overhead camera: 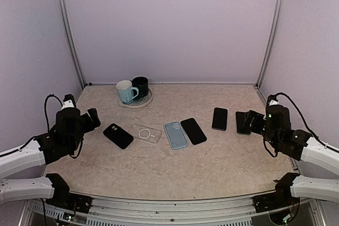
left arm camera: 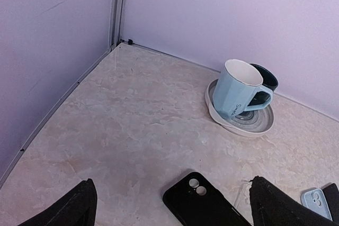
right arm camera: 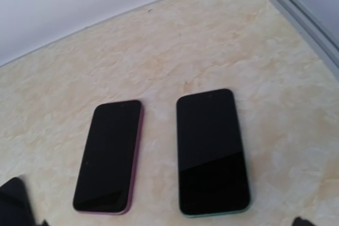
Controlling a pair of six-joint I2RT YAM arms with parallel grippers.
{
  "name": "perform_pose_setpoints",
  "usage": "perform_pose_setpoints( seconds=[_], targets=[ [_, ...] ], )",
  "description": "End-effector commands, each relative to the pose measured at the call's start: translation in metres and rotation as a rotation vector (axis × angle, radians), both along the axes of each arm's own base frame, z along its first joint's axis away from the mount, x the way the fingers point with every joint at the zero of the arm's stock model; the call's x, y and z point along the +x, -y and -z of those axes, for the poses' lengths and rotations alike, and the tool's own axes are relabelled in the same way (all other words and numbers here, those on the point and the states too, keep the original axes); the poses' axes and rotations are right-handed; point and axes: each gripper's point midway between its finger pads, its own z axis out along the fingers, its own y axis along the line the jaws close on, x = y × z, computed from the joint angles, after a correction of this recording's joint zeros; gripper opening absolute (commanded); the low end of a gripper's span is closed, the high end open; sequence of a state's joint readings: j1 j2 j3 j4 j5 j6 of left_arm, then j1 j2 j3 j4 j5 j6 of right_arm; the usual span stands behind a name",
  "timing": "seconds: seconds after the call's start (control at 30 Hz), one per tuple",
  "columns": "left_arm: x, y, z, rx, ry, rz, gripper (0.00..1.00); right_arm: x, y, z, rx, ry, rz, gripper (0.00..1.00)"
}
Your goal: Put the phone into the phone case
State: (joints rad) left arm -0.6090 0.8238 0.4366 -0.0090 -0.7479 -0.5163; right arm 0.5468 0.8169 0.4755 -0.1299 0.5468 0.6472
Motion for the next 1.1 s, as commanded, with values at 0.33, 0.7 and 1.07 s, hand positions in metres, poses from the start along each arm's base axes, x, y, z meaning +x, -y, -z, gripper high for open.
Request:
perform_pose_setpoints(
  seconds=[0.33,0.7,1.07],
  targets=[
    [-0.003,-0.002,-0.016,-0.023,0.058,-0.027,0.99,-0.011,-0.019,-0.055,-0.081,0.231,-0.217,0.99],
    [0.006,0.042,-0.030,-0.004,0.037,0.152,0.99,0.034,-0.211,0.012,-0.166,-0.242,-0.705,0.74],
    [0.013,0.064,-0.005,0.038,-0.029,0.218,0.99,0.065,-0.282,0.102,-0.327,-0.525,-0.648,0.53]
  ],
)
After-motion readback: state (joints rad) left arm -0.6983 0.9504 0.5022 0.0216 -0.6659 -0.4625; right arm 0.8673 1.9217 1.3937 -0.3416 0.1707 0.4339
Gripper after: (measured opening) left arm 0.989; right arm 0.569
